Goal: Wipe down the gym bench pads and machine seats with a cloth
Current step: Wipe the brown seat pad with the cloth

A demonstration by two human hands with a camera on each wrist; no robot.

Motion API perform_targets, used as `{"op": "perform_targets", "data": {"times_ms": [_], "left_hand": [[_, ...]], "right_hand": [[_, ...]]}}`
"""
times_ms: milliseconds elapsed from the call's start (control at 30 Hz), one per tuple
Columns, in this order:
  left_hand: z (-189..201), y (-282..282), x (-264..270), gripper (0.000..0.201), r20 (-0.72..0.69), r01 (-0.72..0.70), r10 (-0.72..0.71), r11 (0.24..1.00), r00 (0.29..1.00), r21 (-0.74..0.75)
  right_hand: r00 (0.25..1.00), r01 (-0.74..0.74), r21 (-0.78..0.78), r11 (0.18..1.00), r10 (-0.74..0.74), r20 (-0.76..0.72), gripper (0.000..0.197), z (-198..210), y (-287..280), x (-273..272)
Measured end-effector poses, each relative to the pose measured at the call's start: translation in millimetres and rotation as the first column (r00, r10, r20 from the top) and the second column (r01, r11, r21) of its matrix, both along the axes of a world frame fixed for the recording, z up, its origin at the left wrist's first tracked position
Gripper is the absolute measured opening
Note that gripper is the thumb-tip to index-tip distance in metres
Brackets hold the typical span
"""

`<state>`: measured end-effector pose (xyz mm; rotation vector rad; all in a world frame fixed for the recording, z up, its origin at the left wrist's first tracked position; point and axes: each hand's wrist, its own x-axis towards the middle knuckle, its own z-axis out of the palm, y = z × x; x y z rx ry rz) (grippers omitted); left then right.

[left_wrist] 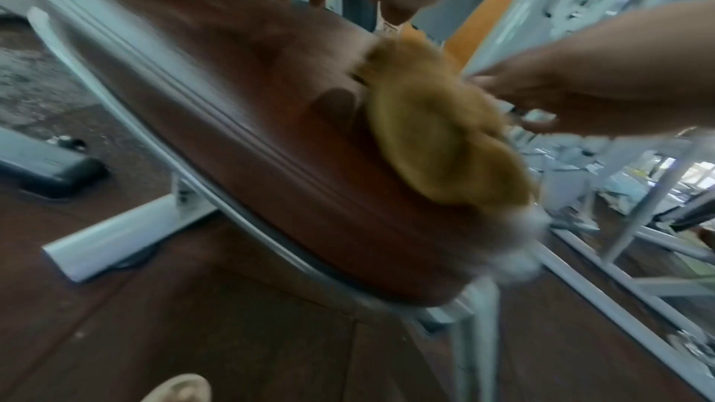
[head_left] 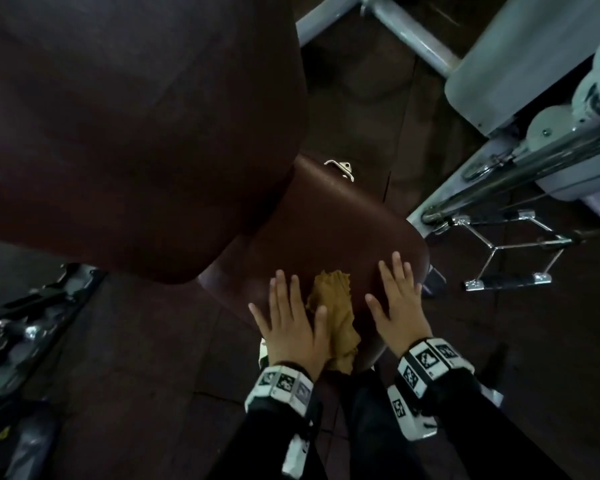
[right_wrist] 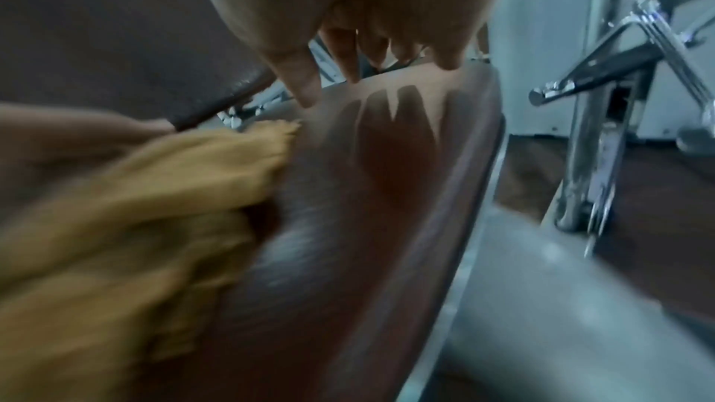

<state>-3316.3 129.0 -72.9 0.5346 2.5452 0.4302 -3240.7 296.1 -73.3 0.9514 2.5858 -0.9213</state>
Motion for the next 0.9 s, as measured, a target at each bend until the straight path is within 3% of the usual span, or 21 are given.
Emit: {"op": "perform_targets", "data": {"times_ms": [133, 300, 367, 433, 533, 600, 667, 733, 900], "left_hand": [[3.4, 25.5, 45.9, 0.070, 0.024, -0.017, 0.018, 1.000, 1.000, -0.023], [-4.8, 38.6, 67.5, 0.066, -0.036, -0.235, 0.236, 0.972, 0.971, 0.026], [-9.9, 38.5, 75.8, 0.068, -0.042, -0.377, 0.383, 0.920, 0.923, 0.107], [-12.9, 35.4, 85.8, 0.068, 0.003, -0.589, 0.600, 0.785, 0.800, 0.193], [-15.1, 33.3, 96.4, 0.067, 0.141, -0.835, 0.848, 0.450, 0.511, 0.318], [-18.7, 33.8, 99.7, 0.067, 0.276, -0.914, 0.899, 0.244, 0.339, 0.325], [-25.6, 34.6, 103.6, 0.066, 0.386, -0.948, 0.895, 0.108, 0.224, 0.299], [-32.6, 36.9, 113.1, 0.065, 0.427, -0.951, 0.885, 0.056, 0.188, 0.303], [-38.3, 47.8, 135.4, 0.068, 0.510, -0.939, 0.839, 0.001, 0.188, 0.345]], "right_hand": [[0.975, -0.167, -0.046, 0.985, 0.172, 0.138, 0.072, -5.4, 30.7, -5.3], [0.964, -0.213, -0.075, 0.974, 0.222, 0.146, 0.072, -8.4, 37.7, -4.2], [0.964, -0.216, -0.077, 0.973, 0.225, 0.143, 0.071, -7.5, 37.9, -5.2], [0.963, -0.215, -0.074, 0.974, 0.224, 0.152, 0.071, -7.1, 36.7, -6.0], [0.962, -0.218, -0.066, 0.974, 0.225, 0.153, 0.071, -8.0, 35.3, -5.5], [0.964, -0.221, -0.050, 0.974, 0.226, 0.141, 0.071, -9.7, 35.4, -4.4], [0.963, -0.227, -0.035, 0.973, 0.229, 0.139, 0.071, -10.9, 34.4, -3.6], [0.962, -0.229, -0.029, 0.973, 0.231, 0.143, 0.070, -11.6, 33.8, -2.9], [0.956, -0.245, -0.004, 0.969, 0.243, 0.165, 0.071, -10.2, 32.0, -3.3]]}}
